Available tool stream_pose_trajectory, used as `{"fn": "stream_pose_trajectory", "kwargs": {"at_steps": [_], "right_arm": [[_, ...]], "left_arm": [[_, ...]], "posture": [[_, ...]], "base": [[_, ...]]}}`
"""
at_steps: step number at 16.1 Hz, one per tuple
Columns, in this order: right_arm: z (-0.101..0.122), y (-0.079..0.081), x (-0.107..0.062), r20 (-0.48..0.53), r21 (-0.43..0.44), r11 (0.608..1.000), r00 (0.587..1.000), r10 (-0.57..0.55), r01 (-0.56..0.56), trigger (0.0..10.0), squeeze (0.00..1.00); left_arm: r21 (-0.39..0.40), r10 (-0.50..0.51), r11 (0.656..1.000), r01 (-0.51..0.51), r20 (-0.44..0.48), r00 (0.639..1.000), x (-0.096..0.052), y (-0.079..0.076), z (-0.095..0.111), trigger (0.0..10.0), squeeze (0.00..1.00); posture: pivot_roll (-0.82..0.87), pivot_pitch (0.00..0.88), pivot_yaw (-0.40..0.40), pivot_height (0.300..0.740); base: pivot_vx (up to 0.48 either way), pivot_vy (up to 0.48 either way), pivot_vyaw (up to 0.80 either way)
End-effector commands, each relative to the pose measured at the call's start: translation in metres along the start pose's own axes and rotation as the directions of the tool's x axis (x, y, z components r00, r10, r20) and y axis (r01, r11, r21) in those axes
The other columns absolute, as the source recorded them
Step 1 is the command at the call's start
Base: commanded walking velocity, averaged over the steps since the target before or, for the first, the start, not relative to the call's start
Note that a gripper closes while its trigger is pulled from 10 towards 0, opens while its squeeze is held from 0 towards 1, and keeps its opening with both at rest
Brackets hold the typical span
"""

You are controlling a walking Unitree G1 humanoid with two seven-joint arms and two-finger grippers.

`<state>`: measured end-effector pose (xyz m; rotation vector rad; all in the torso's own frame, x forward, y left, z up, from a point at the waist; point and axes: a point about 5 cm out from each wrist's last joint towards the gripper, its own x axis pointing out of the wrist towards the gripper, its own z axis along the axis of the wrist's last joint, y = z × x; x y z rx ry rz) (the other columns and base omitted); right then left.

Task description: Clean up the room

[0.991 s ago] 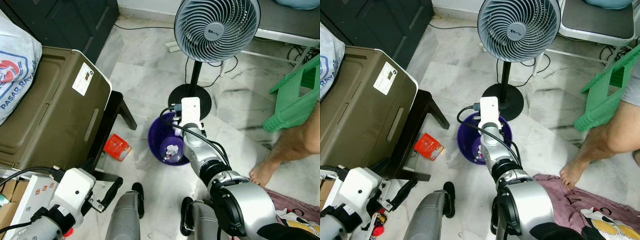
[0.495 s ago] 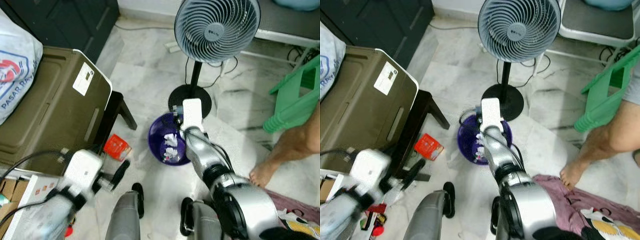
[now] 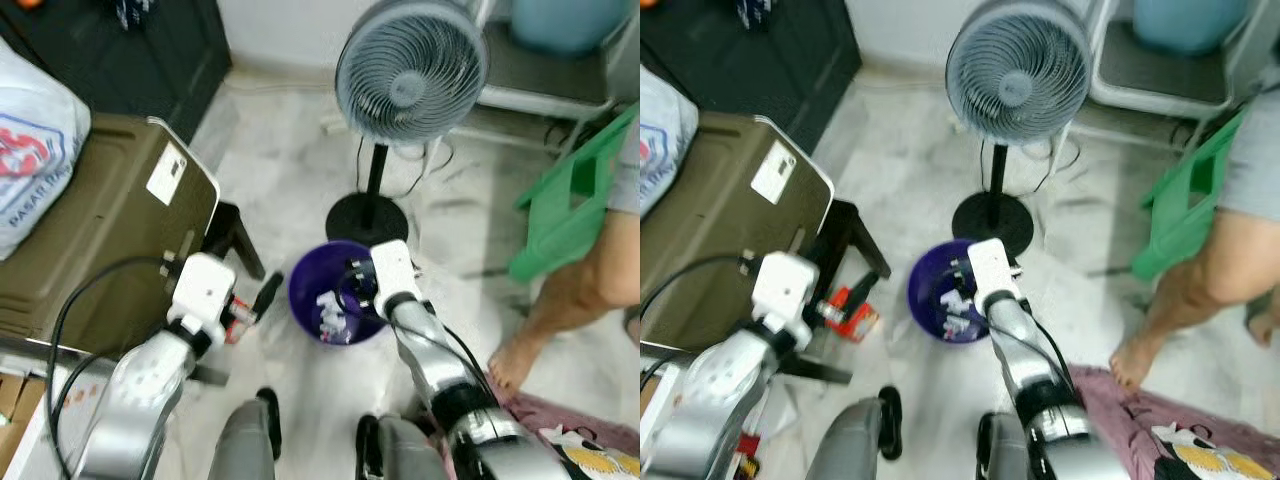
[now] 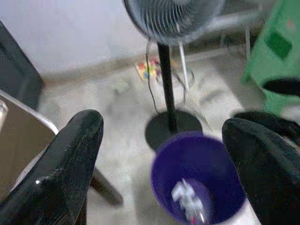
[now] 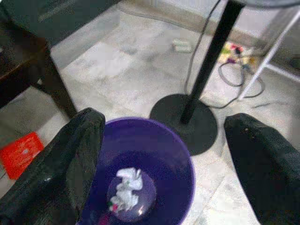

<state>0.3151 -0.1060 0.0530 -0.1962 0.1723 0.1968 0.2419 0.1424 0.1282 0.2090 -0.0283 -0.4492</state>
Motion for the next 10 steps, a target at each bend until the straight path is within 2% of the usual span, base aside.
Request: {"fn": "stream_pose_trajectory", "kwargs": {"at_steps": [1,3,4,5,6,7,9,10], "right_arm": [[0.007,-0.006,-0.003,0.005,0.028,0.999,0.999,-0.044,0.044,10.0,1.0],[0.01,-0.015,-0.012,0.017,0.04,0.995,0.995,-0.095,0.094,10.0,1.0],[0.011,-0.033,-0.025,-0.001,0.079,0.975,0.978,-0.207,0.207,10.0,1.0],[0.015,-0.04,-0.03,0.023,0.082,0.97,0.972,-0.233,0.231,10.0,1.0],[0.02,-0.043,-0.035,0.036,0.138,0.96,0.967,-0.251,0.243,10.0,1.0],[0.023,-0.044,-0.037,0.044,0.156,0.956,0.965,-0.259,0.249,10.0,1.0],[0.039,-0.038,-0.046,0.162,0.218,0.956,0.958,-0.235,0.197,10.0,1.0],[0.038,-0.037,-0.048,0.151,0.232,0.951,0.959,-0.241,0.203,10.0,1.0]], "left_arm": [[0.012,0.011,1.0,-0.011,-0.007,1.0,0.002,0.0,-0.006,10.0,0.0],[0.012,0.02,1.0,-0.02,0.019,1.0,0.011,-0.001,-0.005,10.0,0.0],[0.028,0.034,0.999,-0.036,0.05,0.998,0.018,0.0,-0.003,10.0,0.0],[0.035,0.052,0.998,-0.054,0.062,0.997,0.022,0.002,-0.003,10.0,0.0],[0.04,0.075,0.996,-0.079,0.078,0.994,0.026,0.006,-0.003,10.0,0.0],[0.041,0.081,0.996,-0.085,0.083,0.993,0.029,0.007,-0.003,10.0,0.0],[0.026,0.124,0.991,-0.128,0.103,0.987,0.034,0.013,-0.003,10.0,0.0],[0.022,0.137,0.99,-0.14,0.108,0.985,0.035,0.014,-0.005,10.0,0.0]], "posture": [[0.08,0.063,0.041,0.74],[0.06,0.035,0.043,0.74],[0.04,0.01,0.051,0.74],[0.02,0.0,0.057,0.74],[0.01,0.0,0.058,0.74],[0.01,0.0,0.057,0.74],[0.0,0.0,0.048,0.74],[0.0,0.0,0.045,0.74]], "base": [[0.0,0.0,0.0],[0.0,0.0,0.0],[0.0,0.0,0.0],[0.0,0.0,0.0],[0.0,0.0,0.0],[0.0,0.0,0.0],[0.0,0.0,0.0],[0.0,0.0,0.0]]}}
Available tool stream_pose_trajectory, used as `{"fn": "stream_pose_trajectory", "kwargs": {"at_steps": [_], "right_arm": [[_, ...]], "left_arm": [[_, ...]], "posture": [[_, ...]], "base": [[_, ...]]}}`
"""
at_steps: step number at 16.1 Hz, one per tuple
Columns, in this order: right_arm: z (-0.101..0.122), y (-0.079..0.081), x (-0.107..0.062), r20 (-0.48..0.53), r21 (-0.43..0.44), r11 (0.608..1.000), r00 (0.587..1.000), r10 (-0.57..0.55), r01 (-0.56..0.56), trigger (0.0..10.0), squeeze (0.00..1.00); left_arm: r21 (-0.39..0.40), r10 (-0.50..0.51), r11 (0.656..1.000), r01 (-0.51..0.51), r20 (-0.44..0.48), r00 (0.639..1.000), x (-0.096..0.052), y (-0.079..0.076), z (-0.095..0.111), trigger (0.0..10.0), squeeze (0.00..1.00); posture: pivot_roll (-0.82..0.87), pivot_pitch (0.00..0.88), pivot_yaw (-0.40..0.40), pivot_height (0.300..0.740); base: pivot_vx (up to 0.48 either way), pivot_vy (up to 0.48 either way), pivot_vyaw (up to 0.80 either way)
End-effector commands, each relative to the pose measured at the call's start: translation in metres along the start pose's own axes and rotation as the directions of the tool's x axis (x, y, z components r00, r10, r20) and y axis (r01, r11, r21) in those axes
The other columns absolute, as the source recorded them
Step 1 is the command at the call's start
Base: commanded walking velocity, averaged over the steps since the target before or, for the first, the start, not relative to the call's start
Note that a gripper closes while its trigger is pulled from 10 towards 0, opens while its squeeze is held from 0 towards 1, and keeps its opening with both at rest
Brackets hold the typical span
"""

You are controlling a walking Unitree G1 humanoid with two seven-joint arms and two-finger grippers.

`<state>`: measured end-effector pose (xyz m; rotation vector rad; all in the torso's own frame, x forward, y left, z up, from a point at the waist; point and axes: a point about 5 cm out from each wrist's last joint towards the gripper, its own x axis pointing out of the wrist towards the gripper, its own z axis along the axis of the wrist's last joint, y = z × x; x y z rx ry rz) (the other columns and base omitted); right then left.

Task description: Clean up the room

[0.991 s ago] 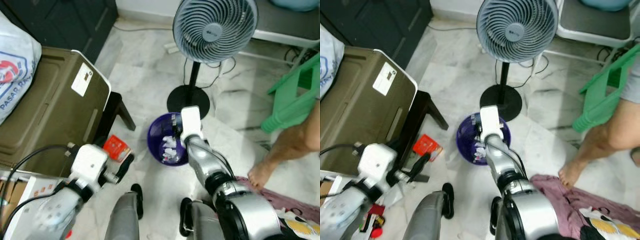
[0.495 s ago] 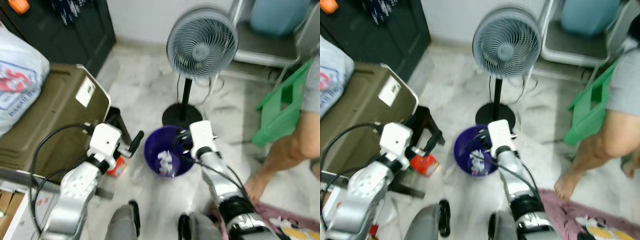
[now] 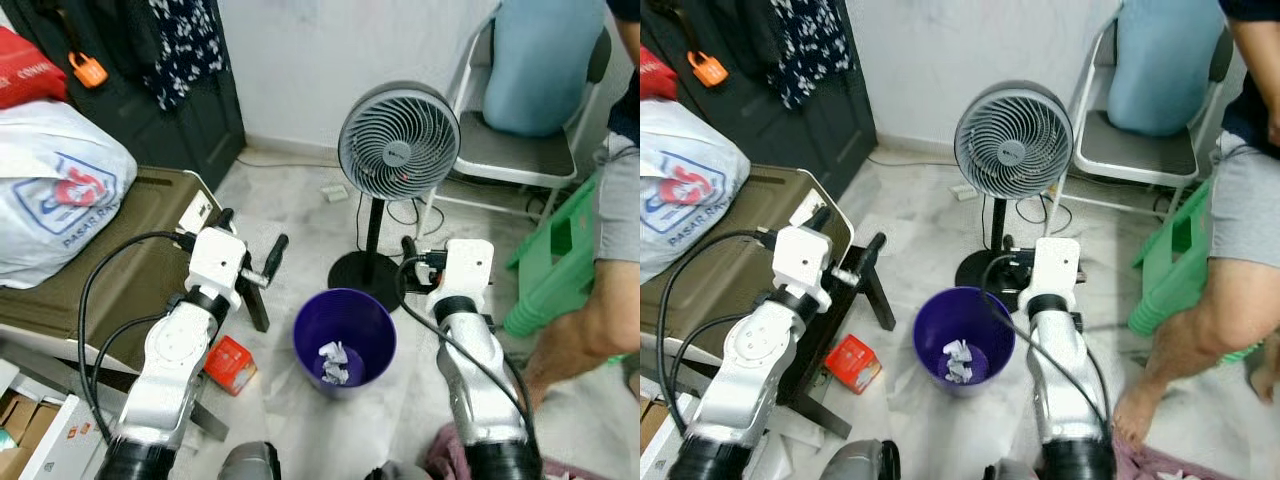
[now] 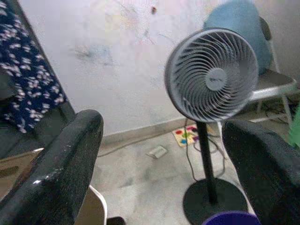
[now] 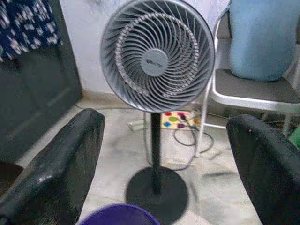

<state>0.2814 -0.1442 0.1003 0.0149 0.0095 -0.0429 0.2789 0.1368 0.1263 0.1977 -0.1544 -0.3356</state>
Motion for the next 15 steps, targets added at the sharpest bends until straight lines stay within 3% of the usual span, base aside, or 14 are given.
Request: {"fn": "stream_pose_trajectory", "kwargs": {"at_steps": [1,3,4,5,8,15], "right_arm": [[0.008,-0.003,0.001,0.033,0.026,1.0,0.999,-0.008,0.007,10.0,1.0],[0.007,-0.006,0.001,0.023,0.025,1.0,1.0,0.001,-0.001,10.0,1.0],[0.007,-0.005,0.0,0.023,0.007,1.0,0.999,0.028,-0.029,10.0,0.35],[0.008,-0.002,0.001,0.03,-0.007,0.998,0.997,0.066,-0.066,10.0,0.0],[0.006,0.002,0.004,0.021,-0.06,0.994,0.996,0.091,-0.09,10.0,0.0],[0.005,0.019,0.01,0.011,-0.041,0.987,0.988,0.157,-0.157,10.0,0.0]], "left_arm": [[0.01,0.043,0.999,-0.043,0.003,0.999,-0.003,0.004,-0.003,10.0,0.0],[-0.002,0.08,0.997,-0.08,0.002,0.997,-0.003,0.006,-0.006,10.0,0.0],[0.013,0.112,0.994,-0.112,-0.002,0.994,-0.002,0.008,-0.008,10.0,0.0],[0.016,0.134,0.991,-0.134,-0.007,0.991,0.0,0.01,-0.009,10.0,0.0],[0.006,0.131,0.991,-0.131,-0.006,0.991,0.001,0.009,-0.011,10.0,0.0],[0.001,0.162,0.987,-0.162,-0.025,0.987,-0.013,0.008,-0.018,10.0,0.0]], "posture": [[0.0,0.0,0.043,0.74],[-0.01,0.0,0.04,0.74],[-0.01,0.0,0.037,0.74],[-0.01,0.0,0.034,0.74],[0.01,0.0,0.022,0.74],[0.04,0.0,-0.009,0.74]], "base": [[0.0,0.0,0.0],[0.0,0.0,0.0],[0.0,0.0,0.0],[0.0,0.0,0.0],[0.0,0.0,0.0],[0.0,0.0,0.8]]}}
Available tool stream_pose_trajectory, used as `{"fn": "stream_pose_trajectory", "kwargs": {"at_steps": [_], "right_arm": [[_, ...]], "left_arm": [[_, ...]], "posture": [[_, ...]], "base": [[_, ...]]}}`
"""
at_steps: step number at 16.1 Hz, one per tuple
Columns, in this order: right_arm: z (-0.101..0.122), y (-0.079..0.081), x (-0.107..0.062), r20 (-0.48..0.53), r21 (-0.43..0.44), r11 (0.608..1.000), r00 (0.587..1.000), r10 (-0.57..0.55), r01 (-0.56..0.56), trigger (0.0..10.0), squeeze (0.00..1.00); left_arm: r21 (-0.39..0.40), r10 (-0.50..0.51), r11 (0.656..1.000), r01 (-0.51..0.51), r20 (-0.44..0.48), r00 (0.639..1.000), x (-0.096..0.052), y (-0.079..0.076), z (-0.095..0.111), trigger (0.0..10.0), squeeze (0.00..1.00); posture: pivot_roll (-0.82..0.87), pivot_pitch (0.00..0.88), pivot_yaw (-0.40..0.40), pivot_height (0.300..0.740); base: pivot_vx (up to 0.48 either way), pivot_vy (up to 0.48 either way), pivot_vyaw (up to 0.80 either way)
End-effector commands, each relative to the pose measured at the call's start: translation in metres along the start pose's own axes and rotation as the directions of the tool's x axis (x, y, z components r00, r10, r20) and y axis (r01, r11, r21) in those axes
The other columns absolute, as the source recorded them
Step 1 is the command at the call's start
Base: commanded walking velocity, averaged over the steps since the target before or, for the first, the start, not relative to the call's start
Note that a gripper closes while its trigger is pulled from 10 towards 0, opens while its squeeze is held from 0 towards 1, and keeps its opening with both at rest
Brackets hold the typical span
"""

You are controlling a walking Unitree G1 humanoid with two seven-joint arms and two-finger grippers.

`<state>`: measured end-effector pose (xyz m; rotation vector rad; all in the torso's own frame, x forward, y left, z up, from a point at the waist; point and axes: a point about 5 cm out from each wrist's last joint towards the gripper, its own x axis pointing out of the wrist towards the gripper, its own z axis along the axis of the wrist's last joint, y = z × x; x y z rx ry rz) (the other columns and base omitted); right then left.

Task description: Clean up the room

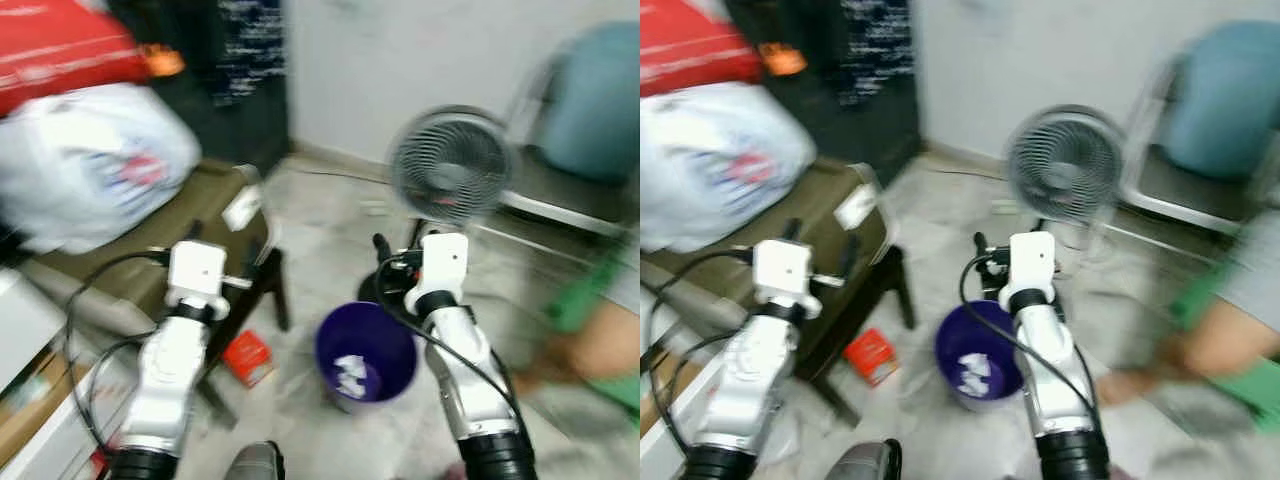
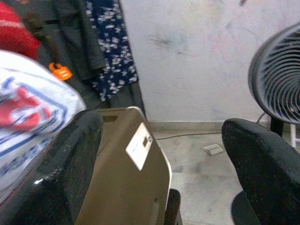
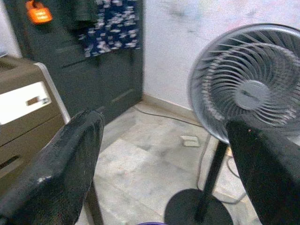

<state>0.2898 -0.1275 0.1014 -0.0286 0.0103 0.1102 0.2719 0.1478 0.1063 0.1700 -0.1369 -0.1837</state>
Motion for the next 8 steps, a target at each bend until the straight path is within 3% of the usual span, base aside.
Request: {"fn": "stream_pose_trajectory", "kwargs": {"at_steps": [1,5,8], "right_arm": [[0.007,0.002,0.006,0.023,0.005,1.0,1.0,0.009,-0.009,10.0,0.0],[0.011,-0.005,0.01,0.036,-0.004,1.0,0.999,-0.005,0.005,10.0,0.0],[0.004,-0.007,-0.003,0.016,-0.002,1.0,1.0,-0.022,0.022,10.0,0.0]], "left_arm": [[0.02,0.009,1.0,-0.009,0.005,1.0,0.0,0.002,0.001,10.0,0.0],[0.017,0.056,0.998,-0.056,0.02,0.998,0.003,0.0,0.005,10.0,0.0],[0.039,0.095,0.995,-0.094,-0.006,0.995,0.004,0.002,0.0,10.0,0.0]], "posture": [[0.04,0.0,-0.013,0.74],[0.02,0.0,-0.001,0.74],[0.0,0.0,0.015,0.74]], "base": [[0.0,0.0,0.8],[0.0,0.0,0.8],[0.0,0.0,0.8]]}}
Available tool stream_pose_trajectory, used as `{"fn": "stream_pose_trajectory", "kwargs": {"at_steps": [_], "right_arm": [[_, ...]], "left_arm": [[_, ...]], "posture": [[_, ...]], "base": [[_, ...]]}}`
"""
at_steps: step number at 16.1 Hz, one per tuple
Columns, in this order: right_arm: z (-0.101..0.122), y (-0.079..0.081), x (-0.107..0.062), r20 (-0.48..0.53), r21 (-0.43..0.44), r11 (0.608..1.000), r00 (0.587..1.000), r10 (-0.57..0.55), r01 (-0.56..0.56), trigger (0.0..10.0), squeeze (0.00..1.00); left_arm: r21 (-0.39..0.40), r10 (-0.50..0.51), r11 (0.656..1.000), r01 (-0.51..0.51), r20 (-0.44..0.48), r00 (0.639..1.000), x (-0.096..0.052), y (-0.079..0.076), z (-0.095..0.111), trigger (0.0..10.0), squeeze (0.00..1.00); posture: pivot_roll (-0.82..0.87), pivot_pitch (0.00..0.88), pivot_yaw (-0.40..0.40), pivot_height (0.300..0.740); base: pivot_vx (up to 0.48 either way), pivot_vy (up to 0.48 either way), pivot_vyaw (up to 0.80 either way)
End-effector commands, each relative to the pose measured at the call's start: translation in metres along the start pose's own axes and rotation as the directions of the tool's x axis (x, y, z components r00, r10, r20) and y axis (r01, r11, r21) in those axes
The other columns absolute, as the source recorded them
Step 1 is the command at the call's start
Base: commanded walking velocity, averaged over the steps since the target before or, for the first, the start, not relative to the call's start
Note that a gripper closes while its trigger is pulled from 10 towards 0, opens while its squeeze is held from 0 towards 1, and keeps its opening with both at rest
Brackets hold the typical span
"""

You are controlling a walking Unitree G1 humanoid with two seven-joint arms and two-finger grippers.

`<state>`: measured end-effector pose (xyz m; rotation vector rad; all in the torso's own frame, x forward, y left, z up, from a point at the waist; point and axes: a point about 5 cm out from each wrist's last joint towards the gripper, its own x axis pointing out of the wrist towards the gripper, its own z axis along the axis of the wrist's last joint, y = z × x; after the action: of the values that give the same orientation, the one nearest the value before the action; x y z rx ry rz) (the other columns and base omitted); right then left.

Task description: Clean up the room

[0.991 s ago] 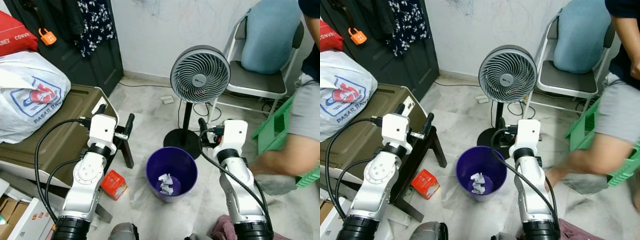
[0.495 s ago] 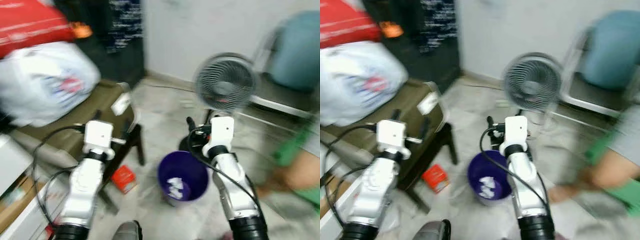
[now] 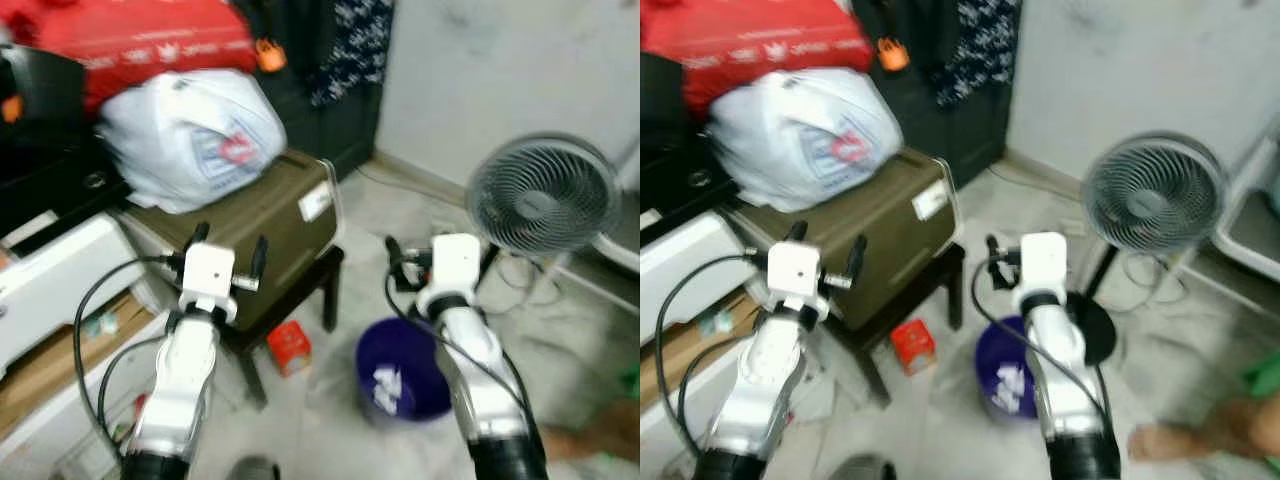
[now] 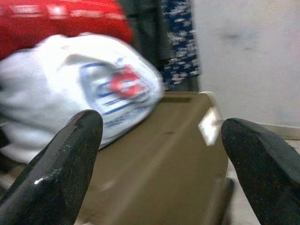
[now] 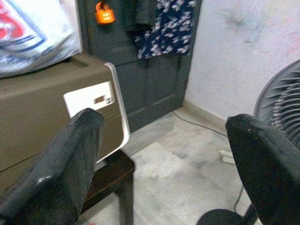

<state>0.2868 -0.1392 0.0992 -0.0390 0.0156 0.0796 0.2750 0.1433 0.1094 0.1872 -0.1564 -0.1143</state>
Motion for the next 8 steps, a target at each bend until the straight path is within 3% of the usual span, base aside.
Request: {"fn": "stream_pose_trajectory", "kwargs": {"at_steps": [1,8], "right_arm": [[0.0047,0.0048,-0.0002,0.019,0.008,1.0,1.0,0.01,-0.011,10.0,0.0],[0.0088,0.0078,0.0069,0.019,0.006,0.999,0.999,0.032,-0.032,10.0,0.0]], "left_arm": [[0.017,0.037,0.999,-0.037,-0.023,0.999,0.0005,0.0062,-0.0038,10.0,0.0],[0.044,0.063,0.997,-0.061,-0.035,0.997,-0.0012,0.0001,-0.0064,10.0,0.0]], "posture": [[-0.01,0.0,0.016,0.74],[0.0,0.0,-0.001,0.74]], "base": [[0.0,0.0,0.8],[0.0,0.0,0.8]]}}
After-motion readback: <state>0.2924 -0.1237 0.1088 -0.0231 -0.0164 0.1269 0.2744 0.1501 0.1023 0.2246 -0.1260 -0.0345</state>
